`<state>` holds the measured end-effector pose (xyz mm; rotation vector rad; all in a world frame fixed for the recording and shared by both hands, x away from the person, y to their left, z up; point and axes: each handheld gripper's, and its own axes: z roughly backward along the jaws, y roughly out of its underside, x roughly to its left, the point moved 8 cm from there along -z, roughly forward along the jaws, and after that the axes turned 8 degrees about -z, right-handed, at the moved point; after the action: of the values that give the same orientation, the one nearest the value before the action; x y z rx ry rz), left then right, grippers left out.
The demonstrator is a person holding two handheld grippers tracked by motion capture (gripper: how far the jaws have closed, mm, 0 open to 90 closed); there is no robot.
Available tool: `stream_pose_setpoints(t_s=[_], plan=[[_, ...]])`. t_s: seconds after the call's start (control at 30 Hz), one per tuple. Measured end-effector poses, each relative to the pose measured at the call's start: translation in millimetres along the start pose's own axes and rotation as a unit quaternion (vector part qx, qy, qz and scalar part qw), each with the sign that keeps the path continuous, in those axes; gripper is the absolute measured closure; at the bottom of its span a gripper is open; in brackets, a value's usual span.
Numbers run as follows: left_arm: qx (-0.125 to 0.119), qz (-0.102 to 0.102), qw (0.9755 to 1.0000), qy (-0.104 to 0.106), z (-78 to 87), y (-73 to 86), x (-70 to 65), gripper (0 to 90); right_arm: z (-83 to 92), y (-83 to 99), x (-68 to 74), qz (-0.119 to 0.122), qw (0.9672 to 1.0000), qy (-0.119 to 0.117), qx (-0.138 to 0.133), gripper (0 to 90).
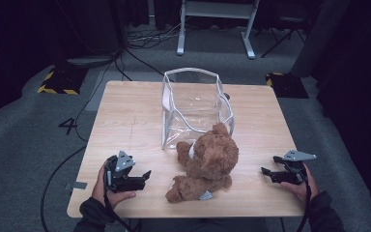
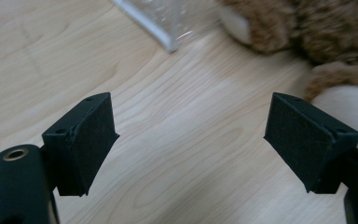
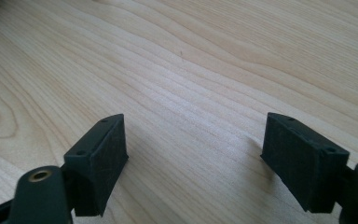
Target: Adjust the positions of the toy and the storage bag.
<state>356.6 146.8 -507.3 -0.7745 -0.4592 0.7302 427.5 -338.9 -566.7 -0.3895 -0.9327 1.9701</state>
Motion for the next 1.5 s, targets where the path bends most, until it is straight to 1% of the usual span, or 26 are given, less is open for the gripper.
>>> stream_pose_setpoints(t_s=[0.1,0.13,0.2,0.23,0.3,0.33,0.37,0.43,0.47,0.57,0.7,0.73,0.77,0.83,0.87,0.9,0.93,0.97,1.0,1.03,1.1,1.13,1.2,1.23,1.37,1.5], plan=[[-0.018,-0.019,0.9995,0.016,4.1,-16.4,-16.2,16.2,0.1,0.1,0.0,0.0,1.0,0.0,0.0,21.9],[-0.018,-0.019,0.9995,0.016,4.1,-16.4,-16.2,16.2,0.1,0.1,0.0,0.0,1.0,0.0,0.0,21.9],[-0.031,-0.026,0.9988,0.029,8.0,-27.3,-26.9,16.2,0.1,0.1,0.1,0.0,1.0,0.0,0.0,21.9],[-0.032,-0.031,0.9985,0.031,8.9,-30.6,-30.2,16.2,0.2,0.1,0.1,0.0,1.0,0.001,0.0,21.9],[-0.032,-0.039,0.9985,0.023,9.3,-36.5,-35.9,16.4,0.2,0.1,0.1,0.0,1.0,0.001,0.0,21.9],[-0.032,-0.039,0.9985,0.023,9.3,-36.5,-35.9,16.7,0.2,0.1,0.1,0.0,1.0,0.001,0.0,21.9],[-0.038,-0.04,0.998,0.032,9.2,-42.3,-42.8,16.8,0.2,0.1,0.2,0.0,1.0,0.001,0.0,22.0],[-0.041,-0.042,0.9977,0.033,8.7,-45.1,-46.1,16.4,0.2,0.2,0.3,0.0,1.0,0.001,0.0,22.1],[-0.045,-0.046,0.9971,0.042,8.0,-50.4,-52.4,16.3,0.2,0.2,0.4,0.0,1.0,0.001,-0.001,22.1],[-0.047,-0.05,0.9965,0.047,6.3,-58.2,-60.4,16.5,0.3,0.2,0.2,0.001,1.0,0.001,0.0,22.1],[-0.048,-0.065,0.9953,0.052,5.2,-67.3,-73.2,16.5,0.3,0.2,0.4,0.001,1.0,0.0,-0.001,22.2],[-0.048,-0.065,0.9953,0.052,5.2,-67.3,-73.2,16.6,0.3,0.2,0.3,0.001,1.0,0.0,-0.001,22.2],[-0.051,-0.072,0.9942,0.062,5.6,-71.5,-80.6,16.6,0.3,0.2,0.3,0.001,1.0,0.0,-0.001,22.2],[-0.053,-0.08,0.9933,0.064,6.2,-76.1,-88.0,16.6,0.3,0.2,0.5,0.0,1.0,0.0,-0.001,22.3],[-0.053,-0.08,0.9933,0.064,6.2,-76.1,-88.0,16.6,0.3,0.2,0.5,0.0,1.0,0.0,-0.001,22.3],[-0.057,-0.082,0.9926,0.069,6.6,-80.8,-95.2,16.5,0.3,0.2,0.5,0.001,1.0,0.0,-0.001,22.3],[-0.057,-0.082,0.9926,0.069,6.6,-80.8,-95.2,16.5,0.3,0.2,0.5,0.0,1.0,0.0,-0.001,22.3],[-0.06,-0.082,0.9919,0.076,5.8,-85.0,-102.4,16.4,0.3,0.2,0.5,0.0,1.0,0.0,-0.001,22.3],[-0.06,-0.082,0.9919,0.076,5.8,-85.0,-102.4,15.8,0.3,0.2,0.5,0.0,1.0,0.0,-0.001,22.3],[-0.062,-0.077,0.9922,0.076,4.5,-89.3,-108.2,15.9,0.3,0.2,0.4,0.0,1.0,0.0,-0.001,22.3],[-0.064,-0.076,0.9915,0.084,2.7,-93.5,-114.7,15.9,0.3,0.2,0.4,0.001,1.0,0.0,-0.001,22.2],[-0.064,-0.076,0.9915,0.084,2.7,-93.5,-114.7,15.9,0.3,0.2,0.4,0.0,1.0,0.0,-0.001,22.3],[-0.062,-0.072,0.9916,0.088,-1.4,-98.2,-122.5,16.0,0.3,0.3,0.4,0.0,1.0,0.0,-0.001,22.3],[-0.061,-0.074,0.9914,0.089,-3.3,-99.0,-124.9,15.9,0.4,0.3,0.4,0.001,1.0,0.0,-0.001,22.2],[-0.058,-0.076,0.9918,0.085,-9.1,-101.4,-130.7,15.9,0.4,0.3,0.4,0.0,1.0,0.0,-0.001,22.2],[-0.054,-0.073,0.9916,0.093,-19.5,-105.1,-140.4,16.3,0.4,0.3,0.4,0.001,1.0,0.0,-0.001,22.3]])
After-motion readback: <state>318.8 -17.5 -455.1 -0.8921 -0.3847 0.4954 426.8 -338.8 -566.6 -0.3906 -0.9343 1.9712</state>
